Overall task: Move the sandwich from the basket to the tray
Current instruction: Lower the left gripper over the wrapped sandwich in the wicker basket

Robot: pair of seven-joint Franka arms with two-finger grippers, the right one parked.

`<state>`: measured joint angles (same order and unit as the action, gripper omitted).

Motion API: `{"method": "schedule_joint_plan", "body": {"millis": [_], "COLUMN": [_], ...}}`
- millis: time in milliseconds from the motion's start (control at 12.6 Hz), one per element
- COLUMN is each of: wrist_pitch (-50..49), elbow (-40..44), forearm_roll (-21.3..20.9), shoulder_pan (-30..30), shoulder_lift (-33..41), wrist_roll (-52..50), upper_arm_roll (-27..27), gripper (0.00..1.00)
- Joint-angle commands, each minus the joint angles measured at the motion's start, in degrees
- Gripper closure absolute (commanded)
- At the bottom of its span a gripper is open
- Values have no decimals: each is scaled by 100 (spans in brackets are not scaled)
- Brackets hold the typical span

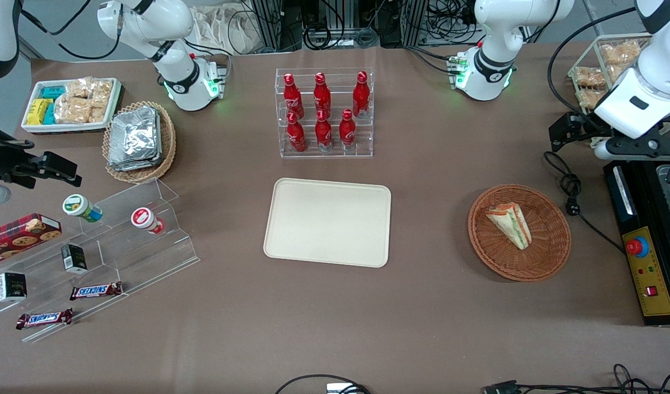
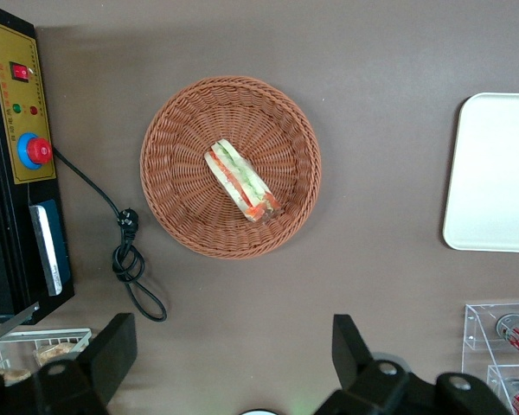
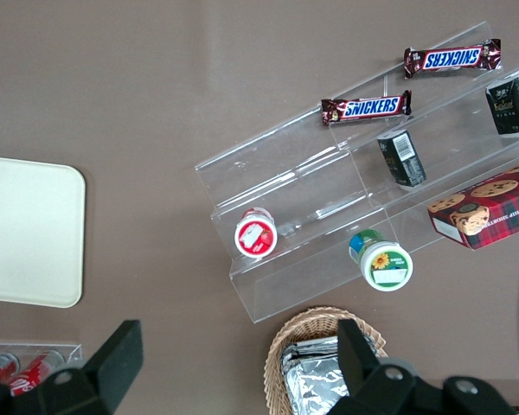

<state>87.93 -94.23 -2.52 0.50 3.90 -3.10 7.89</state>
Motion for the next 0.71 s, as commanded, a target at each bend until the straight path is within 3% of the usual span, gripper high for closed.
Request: {"method": "schedule_joint_plan", "body": {"millis": [0, 633], "wrist_pitch": [-92, -83], "elbow": [45, 1], "forearm_roll": [50, -3], "shoulder_pan": [-68, -68], "shoulder_lift": [40, -64], "wrist_roll": [72, 108], "upper_arm_roll": [-68, -60], "gripper": [0, 0]}}
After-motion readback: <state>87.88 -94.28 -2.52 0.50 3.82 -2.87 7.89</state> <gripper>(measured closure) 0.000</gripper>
